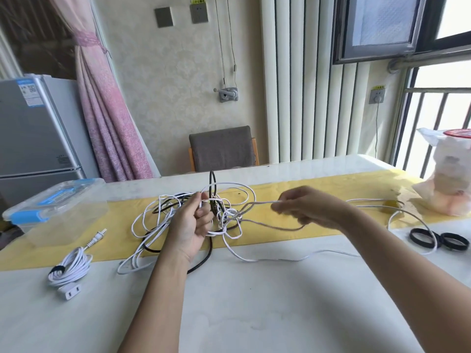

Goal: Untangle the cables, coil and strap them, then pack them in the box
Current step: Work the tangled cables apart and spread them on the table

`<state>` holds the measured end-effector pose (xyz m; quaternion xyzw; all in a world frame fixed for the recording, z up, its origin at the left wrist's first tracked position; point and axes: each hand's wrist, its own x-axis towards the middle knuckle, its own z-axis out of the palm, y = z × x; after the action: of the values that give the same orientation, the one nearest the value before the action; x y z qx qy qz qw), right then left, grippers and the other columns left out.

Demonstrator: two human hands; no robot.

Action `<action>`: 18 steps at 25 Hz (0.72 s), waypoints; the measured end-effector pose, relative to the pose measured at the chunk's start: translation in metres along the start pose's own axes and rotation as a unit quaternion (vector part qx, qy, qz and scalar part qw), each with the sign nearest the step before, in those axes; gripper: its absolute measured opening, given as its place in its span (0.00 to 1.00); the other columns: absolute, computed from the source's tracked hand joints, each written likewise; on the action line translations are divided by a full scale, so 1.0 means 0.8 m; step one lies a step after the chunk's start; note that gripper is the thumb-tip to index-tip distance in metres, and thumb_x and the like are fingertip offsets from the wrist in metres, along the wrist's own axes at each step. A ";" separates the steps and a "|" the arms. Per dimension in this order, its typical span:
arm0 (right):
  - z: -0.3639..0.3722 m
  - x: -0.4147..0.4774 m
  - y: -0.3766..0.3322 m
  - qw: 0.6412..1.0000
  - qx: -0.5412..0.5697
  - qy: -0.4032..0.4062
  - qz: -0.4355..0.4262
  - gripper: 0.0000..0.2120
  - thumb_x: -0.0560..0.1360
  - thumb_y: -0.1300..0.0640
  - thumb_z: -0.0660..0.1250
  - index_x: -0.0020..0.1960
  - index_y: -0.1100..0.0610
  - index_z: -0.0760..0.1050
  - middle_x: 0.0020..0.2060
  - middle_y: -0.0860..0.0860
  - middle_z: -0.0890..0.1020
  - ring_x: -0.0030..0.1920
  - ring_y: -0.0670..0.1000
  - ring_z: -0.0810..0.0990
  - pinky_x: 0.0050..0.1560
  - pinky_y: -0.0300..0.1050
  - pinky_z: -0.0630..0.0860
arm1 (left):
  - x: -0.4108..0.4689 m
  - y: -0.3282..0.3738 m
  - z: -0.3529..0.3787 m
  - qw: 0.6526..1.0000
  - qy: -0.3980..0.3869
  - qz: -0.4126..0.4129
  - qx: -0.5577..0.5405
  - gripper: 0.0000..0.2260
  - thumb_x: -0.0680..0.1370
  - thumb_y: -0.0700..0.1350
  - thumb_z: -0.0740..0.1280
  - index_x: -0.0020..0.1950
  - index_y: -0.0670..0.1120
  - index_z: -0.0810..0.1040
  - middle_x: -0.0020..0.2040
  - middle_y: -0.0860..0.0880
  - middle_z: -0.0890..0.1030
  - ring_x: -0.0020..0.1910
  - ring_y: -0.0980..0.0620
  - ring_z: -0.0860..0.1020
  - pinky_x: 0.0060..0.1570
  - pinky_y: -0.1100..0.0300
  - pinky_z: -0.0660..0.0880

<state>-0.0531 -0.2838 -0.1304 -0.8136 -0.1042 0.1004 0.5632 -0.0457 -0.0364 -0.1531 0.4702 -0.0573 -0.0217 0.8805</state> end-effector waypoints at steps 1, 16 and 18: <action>-0.014 -0.004 -0.004 0.992 -0.026 0.116 -0.035 0.08 0.72 0.60 0.72 0.35 0.57 0.77 0.23 0.47 0.65 0.27 0.46 0.61 0.26 0.35 0.60 | 0.001 0.002 -0.002 1.000 0.008 0.004 0.006 0.13 0.83 0.45 0.53 0.42 0.45 0.71 0.23 0.55 0.60 0.18 0.62 0.57 0.16 0.71 0.52; -0.115 -0.014 -0.032 0.917 0.139 0.375 -0.009 0.10 0.77 0.59 0.65 0.54 0.65 0.77 0.31 0.52 0.70 0.30 0.49 0.67 0.36 0.40 0.77 | 0.004 0.028 -0.038 0.994 0.102 0.030 -0.038 0.13 0.83 0.45 0.54 0.40 0.46 0.70 0.20 0.56 0.59 0.14 0.59 0.56 0.14 0.66 0.49; -0.114 -0.016 -0.028 0.934 0.166 0.308 0.072 0.15 0.80 0.49 0.61 0.48 0.62 0.75 0.34 0.54 0.71 0.32 0.51 0.71 0.39 0.45 0.79 | 0.002 0.030 -0.037 0.994 0.097 0.030 -0.042 0.13 0.83 0.44 0.54 0.40 0.46 0.70 0.20 0.56 0.59 0.14 0.59 0.56 0.14 0.66 0.49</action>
<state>-0.0413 -0.3617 -0.0772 -0.7049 0.1508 -0.0988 0.6860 -0.0408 0.0013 -0.1491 0.4303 0.0153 0.0482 0.9013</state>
